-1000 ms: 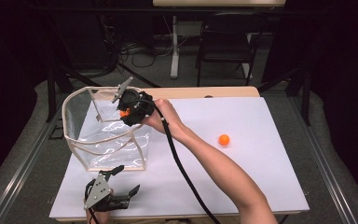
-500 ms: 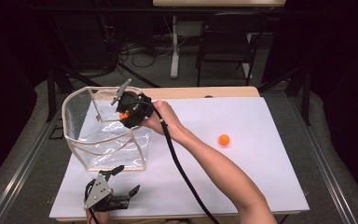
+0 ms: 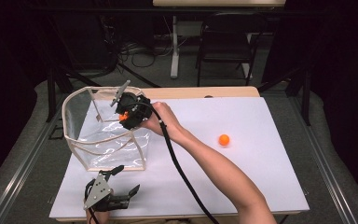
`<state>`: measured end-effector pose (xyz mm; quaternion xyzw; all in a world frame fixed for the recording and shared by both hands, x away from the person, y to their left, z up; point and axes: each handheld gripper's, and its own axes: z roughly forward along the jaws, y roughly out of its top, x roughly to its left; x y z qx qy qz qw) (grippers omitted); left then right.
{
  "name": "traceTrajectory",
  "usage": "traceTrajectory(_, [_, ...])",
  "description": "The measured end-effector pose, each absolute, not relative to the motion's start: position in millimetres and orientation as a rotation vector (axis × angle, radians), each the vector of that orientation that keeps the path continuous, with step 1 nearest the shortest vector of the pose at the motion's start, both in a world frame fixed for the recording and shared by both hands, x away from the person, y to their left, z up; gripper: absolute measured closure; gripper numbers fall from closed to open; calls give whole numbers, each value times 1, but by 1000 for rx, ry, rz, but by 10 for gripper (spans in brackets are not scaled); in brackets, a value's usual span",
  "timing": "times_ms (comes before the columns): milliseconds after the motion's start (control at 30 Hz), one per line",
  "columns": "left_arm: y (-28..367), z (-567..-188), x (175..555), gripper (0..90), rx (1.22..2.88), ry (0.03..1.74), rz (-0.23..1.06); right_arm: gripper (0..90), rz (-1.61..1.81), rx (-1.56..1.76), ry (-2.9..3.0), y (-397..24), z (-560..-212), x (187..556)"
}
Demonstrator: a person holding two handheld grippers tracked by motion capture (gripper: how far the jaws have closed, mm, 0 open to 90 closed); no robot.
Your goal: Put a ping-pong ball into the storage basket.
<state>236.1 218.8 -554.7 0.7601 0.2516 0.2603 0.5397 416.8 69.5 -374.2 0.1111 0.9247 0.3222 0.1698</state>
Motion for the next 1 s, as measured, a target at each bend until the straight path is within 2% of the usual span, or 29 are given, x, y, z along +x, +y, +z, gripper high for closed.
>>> traceTrajectory(267, [219,-555,236,157,1805,599,619,498,929,323,2620,68,-373,417])
traceTrajectory(500, [219,-555,237,157,1808,599,616,386,964,360,2611,64,-373,419])
traceTrajectory(833, [219,-555,236,157,1804,600,618,167,1062,399,2587,53,-364,418])
traceTrajectory(1000, [219,-555,236,157,1807,597,618,148,1111,399,2580,45,-359,416])
